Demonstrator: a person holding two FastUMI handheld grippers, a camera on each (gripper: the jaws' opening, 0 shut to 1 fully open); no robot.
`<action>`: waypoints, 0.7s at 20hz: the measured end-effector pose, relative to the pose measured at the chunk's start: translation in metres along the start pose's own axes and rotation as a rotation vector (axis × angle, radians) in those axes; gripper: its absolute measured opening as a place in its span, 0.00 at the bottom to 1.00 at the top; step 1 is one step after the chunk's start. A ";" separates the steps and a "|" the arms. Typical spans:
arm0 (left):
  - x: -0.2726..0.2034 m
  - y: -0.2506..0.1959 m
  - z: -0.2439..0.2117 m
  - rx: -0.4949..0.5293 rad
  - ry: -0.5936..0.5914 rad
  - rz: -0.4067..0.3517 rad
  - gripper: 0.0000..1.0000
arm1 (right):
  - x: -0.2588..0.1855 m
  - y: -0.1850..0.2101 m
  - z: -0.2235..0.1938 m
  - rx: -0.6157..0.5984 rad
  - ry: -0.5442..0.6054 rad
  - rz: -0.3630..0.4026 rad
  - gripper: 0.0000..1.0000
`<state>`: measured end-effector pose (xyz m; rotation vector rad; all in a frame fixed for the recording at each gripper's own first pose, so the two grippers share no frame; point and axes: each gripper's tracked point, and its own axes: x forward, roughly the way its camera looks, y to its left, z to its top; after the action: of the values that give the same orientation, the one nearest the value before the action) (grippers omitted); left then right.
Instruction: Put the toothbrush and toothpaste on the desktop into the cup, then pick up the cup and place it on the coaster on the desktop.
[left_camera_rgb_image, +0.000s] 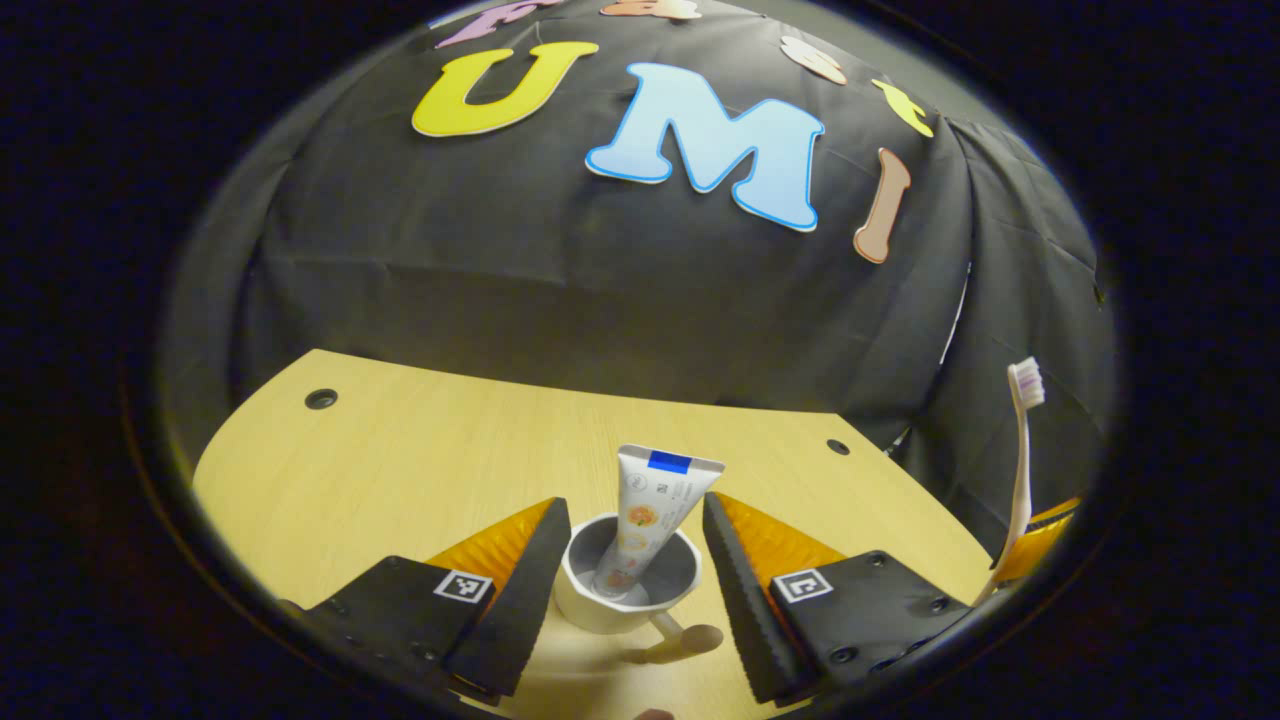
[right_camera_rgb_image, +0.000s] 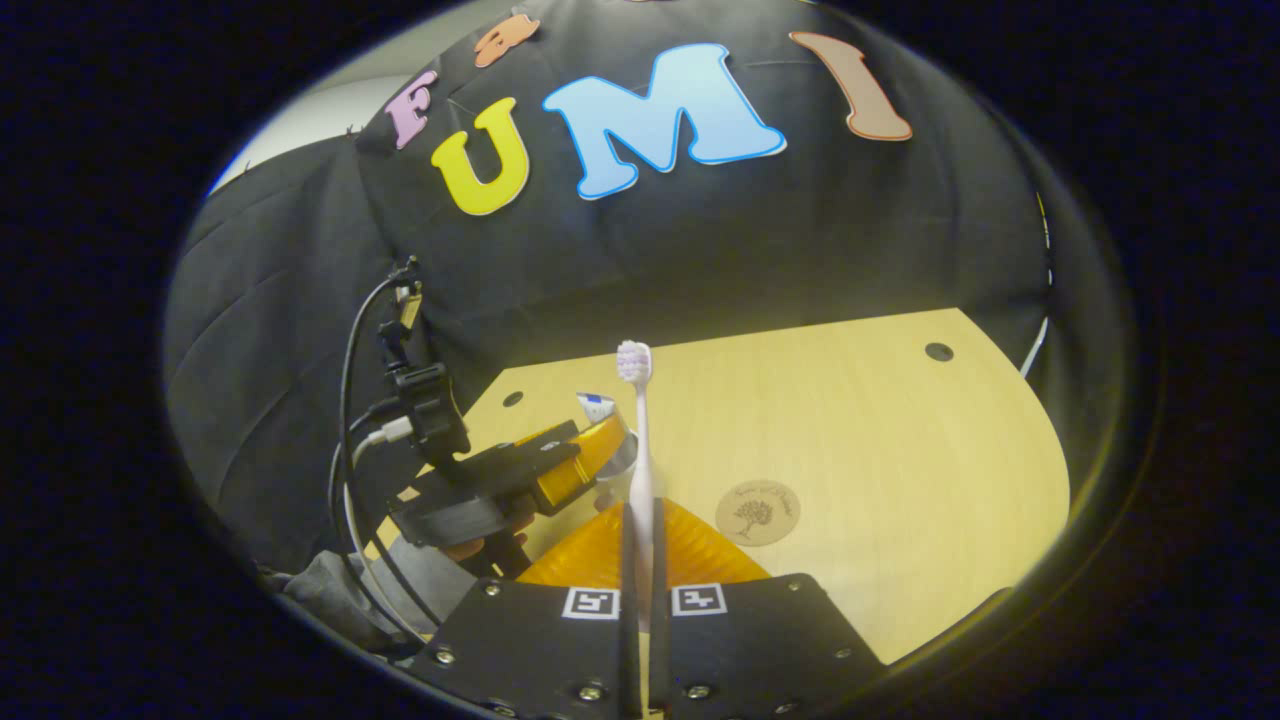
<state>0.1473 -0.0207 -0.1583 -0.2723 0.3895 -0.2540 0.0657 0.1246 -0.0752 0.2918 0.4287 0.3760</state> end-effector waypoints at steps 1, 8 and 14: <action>-0.008 0.002 0.000 -0.018 0.004 0.004 0.89 | 0.004 0.003 0.007 -0.009 -0.016 0.008 0.05; -0.071 0.015 -0.023 -0.064 0.061 0.055 0.97 | 0.047 0.036 0.043 -0.061 -0.106 0.115 0.05; -0.102 0.023 -0.046 -0.105 0.128 0.074 0.97 | 0.091 0.063 0.057 -0.180 -0.145 0.184 0.04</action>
<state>0.0418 0.0213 -0.1714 -0.3451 0.5394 -0.1793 0.1497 0.2071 -0.0346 0.1817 0.2245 0.5659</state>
